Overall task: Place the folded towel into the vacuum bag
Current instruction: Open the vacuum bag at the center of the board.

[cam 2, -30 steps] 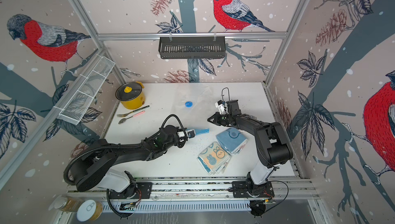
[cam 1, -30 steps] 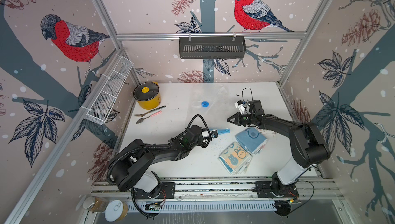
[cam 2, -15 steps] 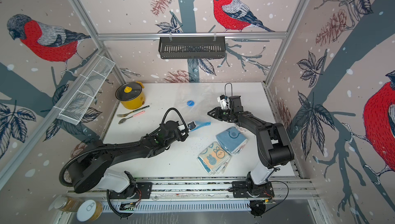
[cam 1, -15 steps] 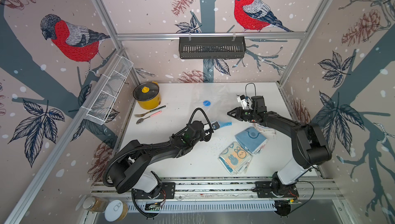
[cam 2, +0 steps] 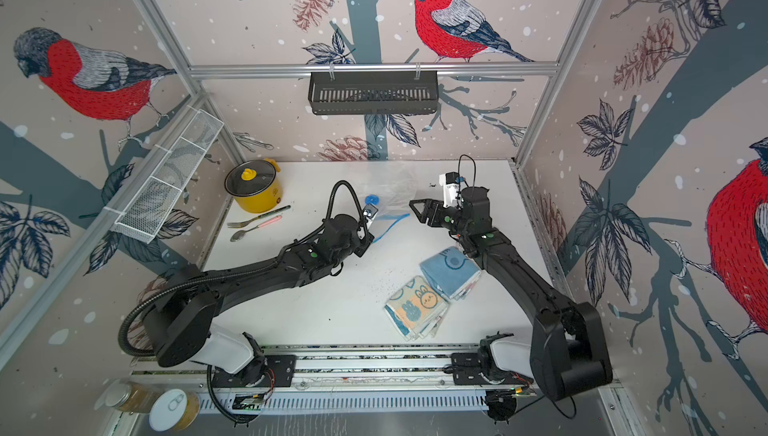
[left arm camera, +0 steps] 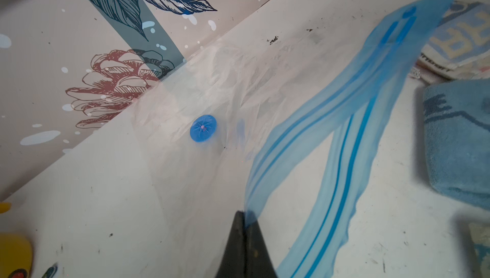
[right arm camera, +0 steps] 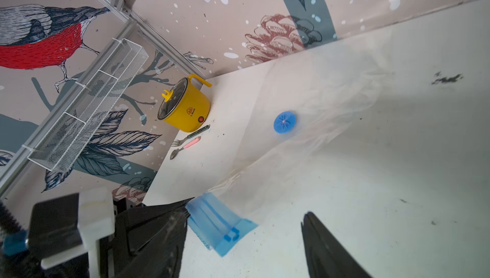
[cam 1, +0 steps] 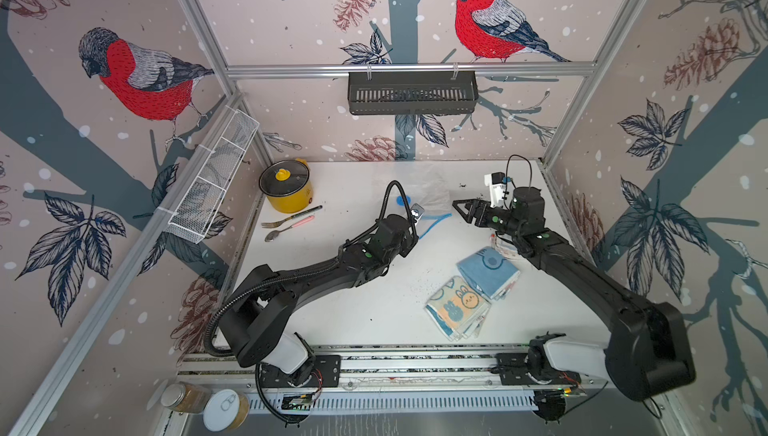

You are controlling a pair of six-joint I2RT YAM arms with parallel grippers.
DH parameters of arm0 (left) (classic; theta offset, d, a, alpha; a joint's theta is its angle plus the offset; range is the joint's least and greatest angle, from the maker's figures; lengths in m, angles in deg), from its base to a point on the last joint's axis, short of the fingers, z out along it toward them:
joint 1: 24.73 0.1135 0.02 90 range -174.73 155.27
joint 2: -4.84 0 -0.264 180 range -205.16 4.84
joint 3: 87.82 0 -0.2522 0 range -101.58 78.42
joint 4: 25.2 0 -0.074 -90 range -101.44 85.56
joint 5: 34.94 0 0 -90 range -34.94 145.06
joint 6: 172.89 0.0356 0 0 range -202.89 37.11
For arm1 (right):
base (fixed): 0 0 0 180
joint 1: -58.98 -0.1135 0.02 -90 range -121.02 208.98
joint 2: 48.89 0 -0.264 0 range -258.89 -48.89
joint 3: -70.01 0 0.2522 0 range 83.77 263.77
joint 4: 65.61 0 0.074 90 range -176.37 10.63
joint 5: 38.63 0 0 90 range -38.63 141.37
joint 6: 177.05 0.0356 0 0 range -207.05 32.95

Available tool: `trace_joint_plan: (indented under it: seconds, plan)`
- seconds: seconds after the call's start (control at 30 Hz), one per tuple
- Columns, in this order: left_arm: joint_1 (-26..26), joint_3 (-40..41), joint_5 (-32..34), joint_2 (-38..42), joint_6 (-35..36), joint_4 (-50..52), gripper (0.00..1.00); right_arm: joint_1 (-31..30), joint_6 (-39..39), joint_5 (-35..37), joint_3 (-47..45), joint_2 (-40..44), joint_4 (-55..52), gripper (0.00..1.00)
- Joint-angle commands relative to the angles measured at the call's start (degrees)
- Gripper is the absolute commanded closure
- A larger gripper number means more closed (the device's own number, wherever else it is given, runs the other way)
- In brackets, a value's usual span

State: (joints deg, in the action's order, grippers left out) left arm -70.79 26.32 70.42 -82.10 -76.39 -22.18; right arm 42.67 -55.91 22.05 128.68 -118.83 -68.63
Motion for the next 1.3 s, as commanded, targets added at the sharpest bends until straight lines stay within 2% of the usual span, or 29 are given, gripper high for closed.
trace_joint_plan:
  seconds: [0.0,0.17,0.47,0.6,0.8,0.97,1.1,1.13,1.27]
  plan:
    - [0.76,-3.85,-2.32,-0.84,-8.29,3.92,1.00,-2.82,-3.77,8.96,-2.18,3.88,1.88,0.28]
    - [1.24,-8.93,-4.55,-1.48,-11.58,6.91,1.00,-9.03,-4.07,15.69,-4.34,4.78,4.15,0.22]
    - [1.17,-10.41,-5.26,-0.26,-13.32,7.78,1.00,-14.40,-1.79,18.51,1.64,-6.80,6.26,0.23]
    - [1.11,-10.05,-4.69,0.73,-14.37,7.87,1.00,-16.30,-1.45,24.33,5.79,-11.10,2.55,0.27]
    - [0.92,-8.73,-2.69,2.25,-14.68,6.14,1.00,-17.64,0.42,33.54,8.29,-15.02,-2.09,0.43]
    - [-0.47,-8.55,3.33,2.47,-13.46,6.02,1.00,-19.05,-0.48,36.25,9.47,-15.55,-2.90,0.61]
    - [-0.69,-7.89,4.68,2.43,-13.27,5.38,1.00,-19.64,-1.24,36.62,10.26,-15.74,-3.10,0.79]
    - [-0.77,-7.80,4.86,2.17,-13.22,5.46,0.87,-19.63,-1.33,36.48,10.57,-15.74,-3.18,0.84]
    - [-0.92,-6.51,4.05,1.42,-13.10,5.71,0.56,-19.81,-1.69,35.39,11.45,-16.02,-3.19,0.95]
